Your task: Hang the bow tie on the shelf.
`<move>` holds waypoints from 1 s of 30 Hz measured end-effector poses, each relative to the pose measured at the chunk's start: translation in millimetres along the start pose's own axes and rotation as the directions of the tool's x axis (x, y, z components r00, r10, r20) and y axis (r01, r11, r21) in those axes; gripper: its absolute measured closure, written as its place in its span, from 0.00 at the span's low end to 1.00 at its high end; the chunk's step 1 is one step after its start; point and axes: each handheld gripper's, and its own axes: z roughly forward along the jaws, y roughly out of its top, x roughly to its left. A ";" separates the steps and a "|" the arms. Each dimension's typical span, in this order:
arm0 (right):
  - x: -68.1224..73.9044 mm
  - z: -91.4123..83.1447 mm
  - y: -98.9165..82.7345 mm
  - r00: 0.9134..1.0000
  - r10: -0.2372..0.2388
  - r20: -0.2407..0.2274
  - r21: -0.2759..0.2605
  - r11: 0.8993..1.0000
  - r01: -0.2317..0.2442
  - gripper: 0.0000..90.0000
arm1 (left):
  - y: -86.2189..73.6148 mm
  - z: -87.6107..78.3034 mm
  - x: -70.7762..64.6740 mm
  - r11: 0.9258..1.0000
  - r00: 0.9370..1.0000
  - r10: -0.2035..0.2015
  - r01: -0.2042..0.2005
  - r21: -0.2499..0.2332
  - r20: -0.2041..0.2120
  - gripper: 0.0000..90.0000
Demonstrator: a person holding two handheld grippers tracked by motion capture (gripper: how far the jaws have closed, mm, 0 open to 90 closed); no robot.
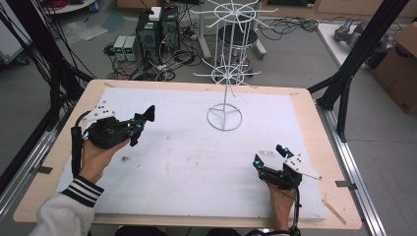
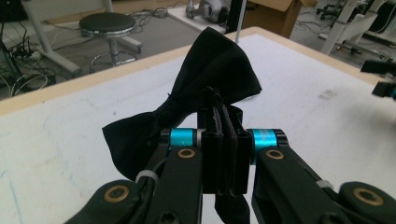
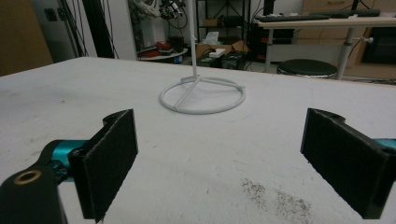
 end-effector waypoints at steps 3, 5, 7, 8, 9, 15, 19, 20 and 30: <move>-0.1 0.0 0.0 1.000 0.000 0.000 0.000 1.000 0.000 0.11 | 6.8 3.9 -3.6 1.000 1.000 0.006 -0.006 -0.012 0.003 0.96; -0.1 0.0 0.0 1.000 0.000 -0.001 0.000 1.000 0.000 0.11 | 11.8 7.0 -6.4 1.000 1.000 0.018 -0.018 -0.015 0.007 0.96; -0.1 0.0 0.0 1.000 0.001 -0.001 0.000 1.000 -0.001 0.11 | 16.0 10.9 -9.0 1.000 1.000 0.028 -0.028 -0.013 0.009 0.96; 0.0 0.0 0.0 1.000 0.000 -0.002 -0.001 1.000 0.000 0.11 | 17.9 12.6 -10.0 0.999 1.000 0.030 -0.030 -0.014 0.009 0.96; 0.0 0.1 0.0 1.000 0.000 -0.001 0.000 1.000 0.000 0.11 | 19.6 14.3 -10.6 0.999 0.999 0.031 -0.031 -0.016 0.009 0.96; -0.1 -0.1 0.0 1.000 0.004 -0.001 0.001 1.000 -0.004 0.11 | 33.5 26.2 -12.9 0.999 0.999 0.029 -0.028 -0.026 0.022 0.96; 0.0 -0.2 0.0 1.000 0.010 -0.001 0.001 1.000 -0.010 0.11 | 46.7 35.9 -17.6 0.998 0.999 0.042 -0.041 -0.039 0.028 0.96; 0.0 -0.2 0.0 1.000 0.009 -0.001 0.001 1.000 -0.009 0.11 | 52.8 40.4 -20.3 0.998 0.999 0.044 -0.042 -0.053 0.032 0.96; 0.0 0.0 0.1 1.000 -0.002 -0.003 -0.001 1.000 0.002 0.11 | 78.4 68.8 -34.0 0.995 0.996 0.080 -0.077 -0.060 0.050 0.96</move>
